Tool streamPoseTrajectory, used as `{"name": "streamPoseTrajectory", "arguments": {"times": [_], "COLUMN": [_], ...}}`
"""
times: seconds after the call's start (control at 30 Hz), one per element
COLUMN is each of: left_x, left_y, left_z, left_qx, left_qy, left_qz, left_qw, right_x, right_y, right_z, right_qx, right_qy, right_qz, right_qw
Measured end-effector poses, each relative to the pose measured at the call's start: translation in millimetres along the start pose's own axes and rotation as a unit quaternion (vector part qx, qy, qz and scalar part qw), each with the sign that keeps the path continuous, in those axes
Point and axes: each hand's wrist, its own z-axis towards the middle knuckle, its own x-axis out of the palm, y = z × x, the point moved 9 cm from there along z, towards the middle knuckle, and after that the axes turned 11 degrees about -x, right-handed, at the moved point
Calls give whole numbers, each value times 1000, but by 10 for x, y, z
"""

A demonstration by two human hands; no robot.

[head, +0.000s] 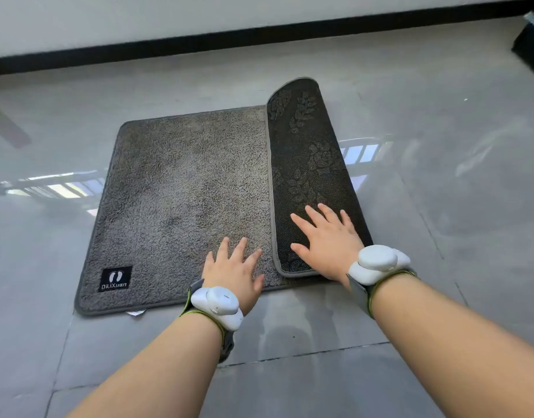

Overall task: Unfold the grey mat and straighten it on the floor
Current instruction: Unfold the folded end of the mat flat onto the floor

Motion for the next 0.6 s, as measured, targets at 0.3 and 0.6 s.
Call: {"name": "streamPoseTrajectory", "arguments": {"times": [0.3,0.6], "left_x": [323,589], "left_y": [-32,39], "left_z": [103,164], "left_qx": [-17,-31], "left_qy": [39,99], "left_qz": [18,48], "left_qw": [999,993], "right_x": [284,476], "right_y": [-262,-370], "right_z": [-44,-31], "right_qx": [4,-22], "right_qy": [44,57], "right_qz": [-13,-62], "right_qw": [999,996]}}
